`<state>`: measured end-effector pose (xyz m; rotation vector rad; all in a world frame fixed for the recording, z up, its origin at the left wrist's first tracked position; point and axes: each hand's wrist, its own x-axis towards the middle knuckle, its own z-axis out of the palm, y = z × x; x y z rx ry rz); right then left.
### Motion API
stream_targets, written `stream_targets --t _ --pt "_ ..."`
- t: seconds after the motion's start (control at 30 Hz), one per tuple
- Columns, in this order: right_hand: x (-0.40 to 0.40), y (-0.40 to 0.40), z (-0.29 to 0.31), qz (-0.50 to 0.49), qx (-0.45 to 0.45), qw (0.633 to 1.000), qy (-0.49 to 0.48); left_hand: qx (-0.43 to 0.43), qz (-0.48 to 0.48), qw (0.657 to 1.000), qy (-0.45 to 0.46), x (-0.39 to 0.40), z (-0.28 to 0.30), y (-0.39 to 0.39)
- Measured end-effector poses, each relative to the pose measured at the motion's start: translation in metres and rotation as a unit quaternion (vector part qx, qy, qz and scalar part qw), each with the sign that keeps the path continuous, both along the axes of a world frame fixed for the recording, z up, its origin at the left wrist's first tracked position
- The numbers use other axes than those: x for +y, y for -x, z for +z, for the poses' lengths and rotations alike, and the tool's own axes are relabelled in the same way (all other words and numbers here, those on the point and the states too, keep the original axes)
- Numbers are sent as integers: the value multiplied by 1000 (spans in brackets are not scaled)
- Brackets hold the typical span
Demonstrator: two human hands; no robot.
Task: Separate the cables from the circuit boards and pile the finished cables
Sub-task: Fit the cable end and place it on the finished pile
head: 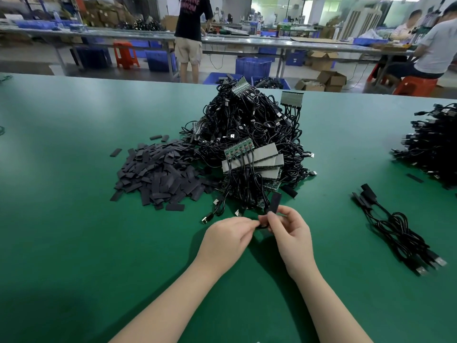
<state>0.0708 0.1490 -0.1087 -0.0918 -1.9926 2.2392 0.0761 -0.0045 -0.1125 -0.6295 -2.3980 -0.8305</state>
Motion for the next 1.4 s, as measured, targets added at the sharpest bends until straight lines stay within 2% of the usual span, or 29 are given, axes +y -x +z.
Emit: stream_targets --t 0.07,0.13,0.17,0.23,0.27,0.33,0.4,0.5,0.63,0.73,0.77,0.87,0.9,1.03,1.1,1.2,1.3,1.33,1.4 --pt "1 -2 8 -37 5 999 21 -1 13 999 -38 0 2 -2" --pt "16 -2 26 -115 25 991 56 -4 29 998 -63 0 4 -4" --pt "29 -1 38 -159 47 986 33 -6 33 997 -66 1 5 -4" --pt "65 5 61 -228 86 960 -136 -5 33 998 -56 2 6 -4" --pt "84 11 71 -242 76 931 -262 -5 30 998 -48 2 7 -4" --pt "120 29 83 -255 -4 844 -472 -5 26 999 -33 2 7 -4" --pt "149 49 80 -251 -74 767 -586 -10 27 999 -27 2 8 -5" --pt "180 68 54 -213 -113 696 -676 -18 32 999 -25 1 10 -6" --pt "196 67 25 -162 -107 659 -727 -21 28 999 -18 1 11 -6" --pt "183 71 33 -182 -105 604 -768 -21 27 999 -20 1 10 -5" --pt "174 74 41 -195 -91 607 -765 -20 29 999 -20 1 10 -5" --pt "126 82 74 -207 28 706 -677 -16 38 999 -20 1 10 -5" --pt "105 84 86 -196 77 728 -652 -16 41 999 -21 1 10 -4" --pt "17 94 123 -120 193 778 -586 -13 47 998 -33 0 10 -4" --pt "-18 104 132 -77 196 765 -608 -17 46 998 -41 -1 9 -3" --pt "-47 123 133 -41 108 716 -689 -12 51 997 -50 -1 7 -2" --pt "-56 139 120 -46 36 681 -730 7 49 998 -48 -2 5 -1" --pt "-57 141 117 -54 33 680 -730 5 41 997 -69 -2 4 -1" --pt "-58 145 113 -69 32 706 -704 -18 41 990 -134 -4 9 3"
